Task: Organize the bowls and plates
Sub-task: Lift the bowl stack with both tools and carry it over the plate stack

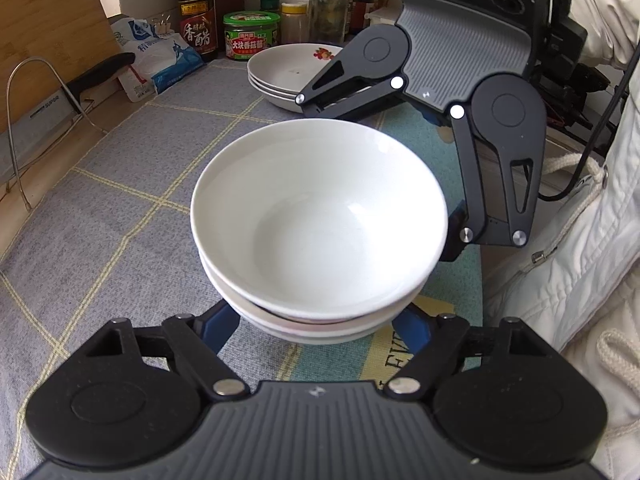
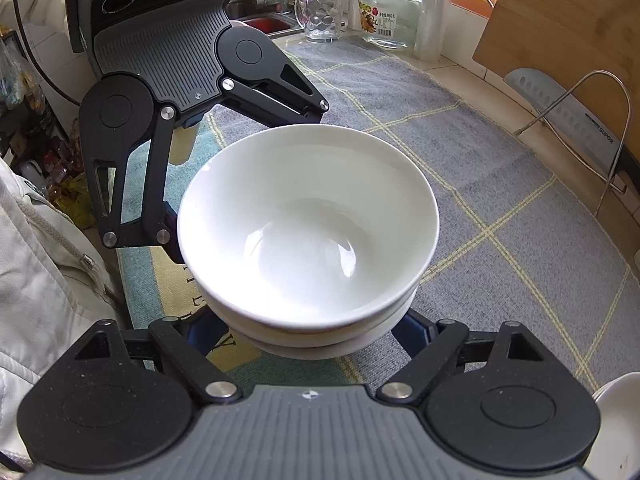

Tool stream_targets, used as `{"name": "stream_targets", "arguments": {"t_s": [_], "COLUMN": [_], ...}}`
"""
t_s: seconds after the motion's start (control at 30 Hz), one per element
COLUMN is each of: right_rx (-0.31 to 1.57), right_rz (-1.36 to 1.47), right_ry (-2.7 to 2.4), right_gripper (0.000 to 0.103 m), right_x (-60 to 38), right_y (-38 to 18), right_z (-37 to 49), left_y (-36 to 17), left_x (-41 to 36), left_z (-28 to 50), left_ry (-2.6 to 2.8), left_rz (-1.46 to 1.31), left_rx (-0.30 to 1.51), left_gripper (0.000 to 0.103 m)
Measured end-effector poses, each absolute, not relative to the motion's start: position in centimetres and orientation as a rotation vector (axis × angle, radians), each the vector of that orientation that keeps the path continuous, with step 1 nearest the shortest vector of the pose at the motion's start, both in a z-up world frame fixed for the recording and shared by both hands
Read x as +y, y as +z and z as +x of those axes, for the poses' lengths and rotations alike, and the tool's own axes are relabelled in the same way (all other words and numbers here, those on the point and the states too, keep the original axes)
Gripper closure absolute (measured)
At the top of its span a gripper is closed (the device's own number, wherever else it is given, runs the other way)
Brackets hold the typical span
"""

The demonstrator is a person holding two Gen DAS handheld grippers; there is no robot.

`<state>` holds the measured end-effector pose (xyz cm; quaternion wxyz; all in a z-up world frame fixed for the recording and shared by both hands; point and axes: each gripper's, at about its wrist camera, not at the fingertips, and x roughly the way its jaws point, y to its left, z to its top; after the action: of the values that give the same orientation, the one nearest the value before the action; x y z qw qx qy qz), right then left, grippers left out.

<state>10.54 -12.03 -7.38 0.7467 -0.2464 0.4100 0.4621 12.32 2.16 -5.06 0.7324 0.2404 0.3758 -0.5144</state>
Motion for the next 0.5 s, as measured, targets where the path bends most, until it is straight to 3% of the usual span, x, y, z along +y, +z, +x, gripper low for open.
{"name": "stream_targets", "arguments": {"t_s": [0.5], "right_rx": [0.849], "right_rz": [-0.597], "right_ry": [0.991], "right_gripper": [0.013], "right_x": [-18.1], "right_y": [-3.4], "right_z": [11.2], "left_y": [-1.9], "left_x": [-4.6], "left_z": [12.6], "left_ry": [-1.088], "left_rz": [0.513], "left_rx": [0.775], "left_gripper": [0.021]}}
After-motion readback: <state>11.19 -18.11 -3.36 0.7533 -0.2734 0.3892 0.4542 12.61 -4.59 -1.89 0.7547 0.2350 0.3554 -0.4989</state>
